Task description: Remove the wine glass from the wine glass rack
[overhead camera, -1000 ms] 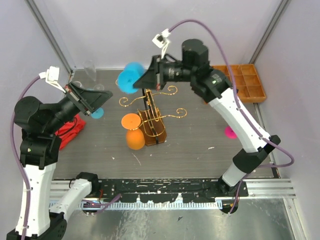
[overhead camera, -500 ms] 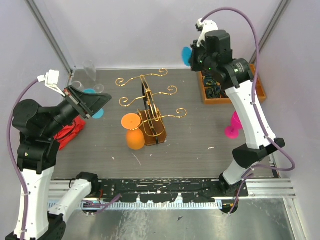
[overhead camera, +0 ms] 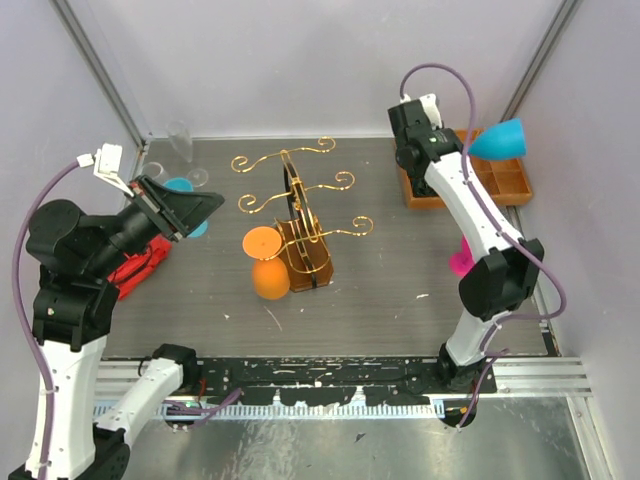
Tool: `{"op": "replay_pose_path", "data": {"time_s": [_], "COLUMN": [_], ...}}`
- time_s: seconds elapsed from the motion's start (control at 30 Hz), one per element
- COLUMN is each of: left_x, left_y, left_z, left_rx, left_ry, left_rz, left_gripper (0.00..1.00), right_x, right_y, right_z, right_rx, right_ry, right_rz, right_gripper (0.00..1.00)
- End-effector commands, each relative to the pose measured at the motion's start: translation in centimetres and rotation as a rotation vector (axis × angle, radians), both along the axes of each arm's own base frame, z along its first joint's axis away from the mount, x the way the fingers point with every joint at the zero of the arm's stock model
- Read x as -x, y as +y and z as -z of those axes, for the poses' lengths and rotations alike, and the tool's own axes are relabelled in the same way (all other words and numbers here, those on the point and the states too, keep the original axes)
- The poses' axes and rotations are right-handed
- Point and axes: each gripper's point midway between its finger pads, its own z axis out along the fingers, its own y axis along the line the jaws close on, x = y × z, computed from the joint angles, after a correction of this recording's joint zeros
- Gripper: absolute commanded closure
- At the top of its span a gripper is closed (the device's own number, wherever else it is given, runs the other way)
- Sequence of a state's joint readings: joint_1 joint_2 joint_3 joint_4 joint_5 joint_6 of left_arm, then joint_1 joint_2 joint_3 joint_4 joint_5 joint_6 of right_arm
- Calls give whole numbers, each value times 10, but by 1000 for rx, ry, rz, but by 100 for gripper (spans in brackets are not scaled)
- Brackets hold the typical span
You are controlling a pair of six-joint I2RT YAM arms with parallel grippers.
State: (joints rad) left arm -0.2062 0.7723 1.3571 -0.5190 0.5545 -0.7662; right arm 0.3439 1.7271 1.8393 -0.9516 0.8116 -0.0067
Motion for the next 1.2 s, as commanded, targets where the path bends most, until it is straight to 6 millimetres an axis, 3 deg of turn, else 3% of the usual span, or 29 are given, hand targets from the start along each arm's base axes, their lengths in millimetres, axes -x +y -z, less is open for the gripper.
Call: {"op": "replay_pose_path", "data": {"time_s": [0.0,0.2,0.47,0.63,0.9,1.17], "left_x": [6,7,5,3,6,6], "left_y": [1,4,4,5,7,7], "left_z": [-3,2,6,10,10,11], "left_rx": [-10,-35,-50,-52,-64,-71], "left_ry": [-28,-27,-20,-8,-13,-13], "left_rz": [1,-22,-26,-33,-42,-46], "left_gripper": [67,66,66,66,66,65], "right_x": [-2,6,13,17,26,34], "right_y": [-14,-26,-55,-61,-63,-67], "right_z": [23,73,120,144,202,233], "right_rx": [132,165,165,235,256,313], "right_ry": [37,121,207,270,364,416], "right_rz": [94,187,293,326,365,400], "right_gripper": [99,99,99,99,99,99]}}
